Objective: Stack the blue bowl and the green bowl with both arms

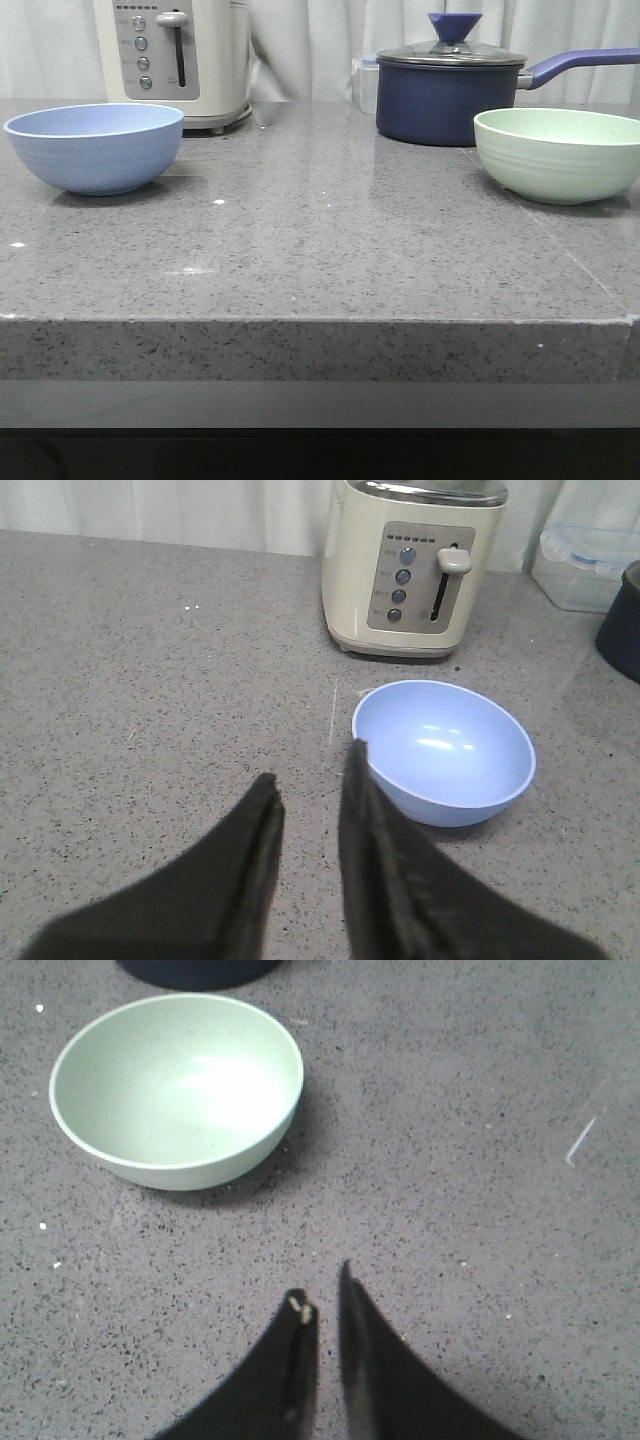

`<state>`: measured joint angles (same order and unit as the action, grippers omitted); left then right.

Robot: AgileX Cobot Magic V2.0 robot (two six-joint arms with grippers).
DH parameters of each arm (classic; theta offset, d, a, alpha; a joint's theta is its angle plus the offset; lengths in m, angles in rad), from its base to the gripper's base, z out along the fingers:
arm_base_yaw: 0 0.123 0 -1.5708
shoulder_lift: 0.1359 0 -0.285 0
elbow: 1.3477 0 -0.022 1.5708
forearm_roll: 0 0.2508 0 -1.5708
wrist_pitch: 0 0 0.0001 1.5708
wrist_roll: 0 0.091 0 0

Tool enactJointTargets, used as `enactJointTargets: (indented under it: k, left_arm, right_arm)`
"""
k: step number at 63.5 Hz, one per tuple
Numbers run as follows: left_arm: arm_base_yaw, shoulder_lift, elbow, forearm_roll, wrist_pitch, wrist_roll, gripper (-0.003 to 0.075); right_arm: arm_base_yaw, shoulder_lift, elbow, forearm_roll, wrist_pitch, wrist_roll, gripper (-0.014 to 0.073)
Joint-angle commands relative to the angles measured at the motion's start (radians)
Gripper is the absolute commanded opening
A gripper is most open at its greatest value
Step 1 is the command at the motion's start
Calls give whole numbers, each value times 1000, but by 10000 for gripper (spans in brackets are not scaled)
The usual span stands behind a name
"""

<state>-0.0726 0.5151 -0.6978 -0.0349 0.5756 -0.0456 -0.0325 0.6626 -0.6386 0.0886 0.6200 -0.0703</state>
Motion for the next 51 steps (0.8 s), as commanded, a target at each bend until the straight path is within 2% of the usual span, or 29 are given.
enactJointTargets:
  k: [1, 5, 10, 18, 26, 40, 51]
  left_arm:
    - [-2, 23, -31, -8, -76, 0, 398]
    - [-2, 29, -31, -8, -76, 0, 492]
    - [-2, 44, -31, -8, -76, 0, 522]
    - [-7, 67, -31, -8, -78, 0, 512]
    - [-34, 97, -33, -27, -92, 29, 512]
    - [-185, 129, -33, -27, -108, 53, 512]
    - [-245, 129, -33, -23, -108, 53, 512]
  right_arm:
    - [-2, 23, -35, 6, -64, -3, 340]
    - [-2, 37, -35, 6, -65, -3, 461]
    - [-2, 55, -35, 6, -64, -3, 549]
    - [-2, 78, -46, 17, -48, -3, 553]
    - [-2, 146, -110, 32, 26, -3, 553]
    - [-20, 349, -321, 92, 148, -2, 553]
    - [-83, 518, -479, 169, 242, -3, 551]
